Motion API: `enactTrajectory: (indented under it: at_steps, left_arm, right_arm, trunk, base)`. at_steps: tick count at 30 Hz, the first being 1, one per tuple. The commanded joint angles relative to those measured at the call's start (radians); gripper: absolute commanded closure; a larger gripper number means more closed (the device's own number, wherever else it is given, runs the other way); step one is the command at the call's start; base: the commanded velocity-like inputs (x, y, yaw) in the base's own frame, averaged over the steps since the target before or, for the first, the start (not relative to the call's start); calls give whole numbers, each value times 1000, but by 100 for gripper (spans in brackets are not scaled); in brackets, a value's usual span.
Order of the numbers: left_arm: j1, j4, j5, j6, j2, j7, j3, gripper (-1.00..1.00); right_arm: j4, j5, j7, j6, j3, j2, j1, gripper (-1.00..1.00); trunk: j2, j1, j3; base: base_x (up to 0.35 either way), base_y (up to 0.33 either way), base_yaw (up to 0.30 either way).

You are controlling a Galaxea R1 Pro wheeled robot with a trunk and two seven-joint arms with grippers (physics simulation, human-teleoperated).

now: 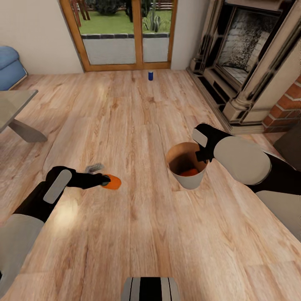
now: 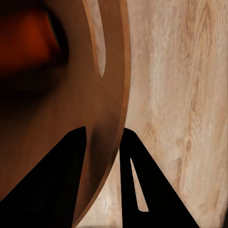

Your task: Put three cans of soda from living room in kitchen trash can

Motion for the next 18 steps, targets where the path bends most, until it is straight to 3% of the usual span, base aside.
enactTrajectory:
  at_steps: [1, 4, 7, 9, 18]
  left_arm:
    - [-2, 5, 22, 0, 16, -37, 0, 100]
    - [-5, 7, 43, 0, 55, -126, 0, 100]
    - [-6, 7, 47, 0, 75, -176, 0, 100]
    - [-6, 7, 47, 0, 95, -243, 0, 100]
    - [-2, 12, 41, 0, 95, -243, -10, 100]
  right_arm:
    - [-2, 15, 1, 1, 7, 0, 6, 100]
    - [-1, 14, 8, 1, 7, 3, 19, 100]
    - [-1, 15, 28, 1, 8, 5, 34, 100]
    - [-1, 16, 68, 1, 11, 7, 57, 100]
    - [-1, 18, 82, 1, 12, 27, 67, 100]
  trunk:
    - [0, 0, 4]
    - [1, -2, 16]
    - [2, -3, 27]
    - [2, -4, 35]
    - [4, -8, 70]
  base:
    - [0, 0, 0]
    - [0, 0, 0]
    - [0, 0, 0]
    - [0, 0, 0]
    - [0, 0, 0]
